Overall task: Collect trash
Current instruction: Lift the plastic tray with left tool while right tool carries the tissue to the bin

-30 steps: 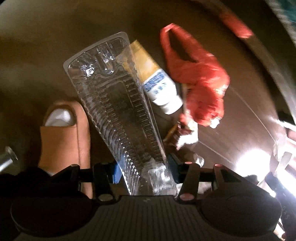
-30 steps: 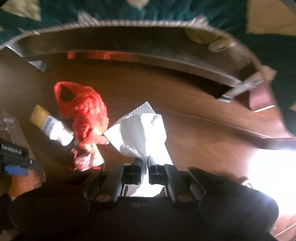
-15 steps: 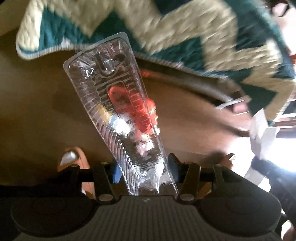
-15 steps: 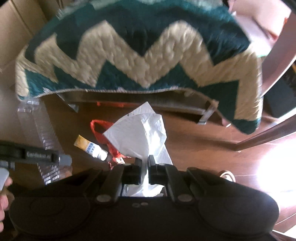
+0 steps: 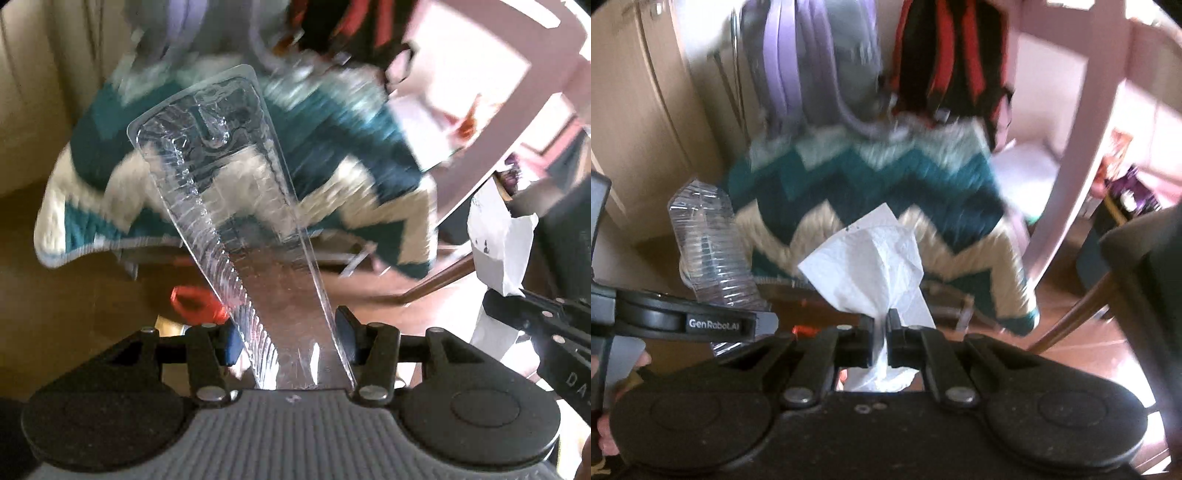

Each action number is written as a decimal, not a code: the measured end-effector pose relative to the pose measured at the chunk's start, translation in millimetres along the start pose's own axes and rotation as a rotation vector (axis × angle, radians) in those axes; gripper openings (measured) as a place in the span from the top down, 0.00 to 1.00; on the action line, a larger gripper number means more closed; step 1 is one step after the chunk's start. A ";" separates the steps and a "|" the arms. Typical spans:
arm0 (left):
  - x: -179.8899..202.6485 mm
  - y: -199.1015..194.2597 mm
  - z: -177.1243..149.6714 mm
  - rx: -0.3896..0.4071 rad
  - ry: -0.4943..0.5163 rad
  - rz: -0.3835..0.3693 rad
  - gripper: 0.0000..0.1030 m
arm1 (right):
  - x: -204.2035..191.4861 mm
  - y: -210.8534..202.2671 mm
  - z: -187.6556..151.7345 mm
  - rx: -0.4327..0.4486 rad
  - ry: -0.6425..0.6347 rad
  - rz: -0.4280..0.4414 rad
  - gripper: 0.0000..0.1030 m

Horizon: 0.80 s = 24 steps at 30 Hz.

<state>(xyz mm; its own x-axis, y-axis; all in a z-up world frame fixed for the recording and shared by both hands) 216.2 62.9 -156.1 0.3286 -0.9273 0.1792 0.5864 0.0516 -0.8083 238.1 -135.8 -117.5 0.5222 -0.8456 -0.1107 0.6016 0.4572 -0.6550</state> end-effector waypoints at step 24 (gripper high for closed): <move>300.3 -170.4 148.5 0.488 0.540 -0.319 0.51 | 179.0 -225.2 102.9 0.461 0.143 -0.337 0.94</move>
<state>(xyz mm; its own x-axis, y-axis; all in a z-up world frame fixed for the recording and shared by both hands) 324.8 -169.3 118.7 -0.2412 -0.9698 -0.0371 0.8910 -0.2062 -0.4044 258.3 -361.9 87.1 0.1890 -0.9793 -0.0731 0.9378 0.2020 -0.2823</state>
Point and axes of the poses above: each gripper's, at about its wrist camera, not at the fingertips, and y roughly the way its jaws point, x to its right, z to its top, the point moved 5 cm from there along y, roughly the way its jaws point, and after that the axes turned 6 degrees about x, right-handed, at the moved point
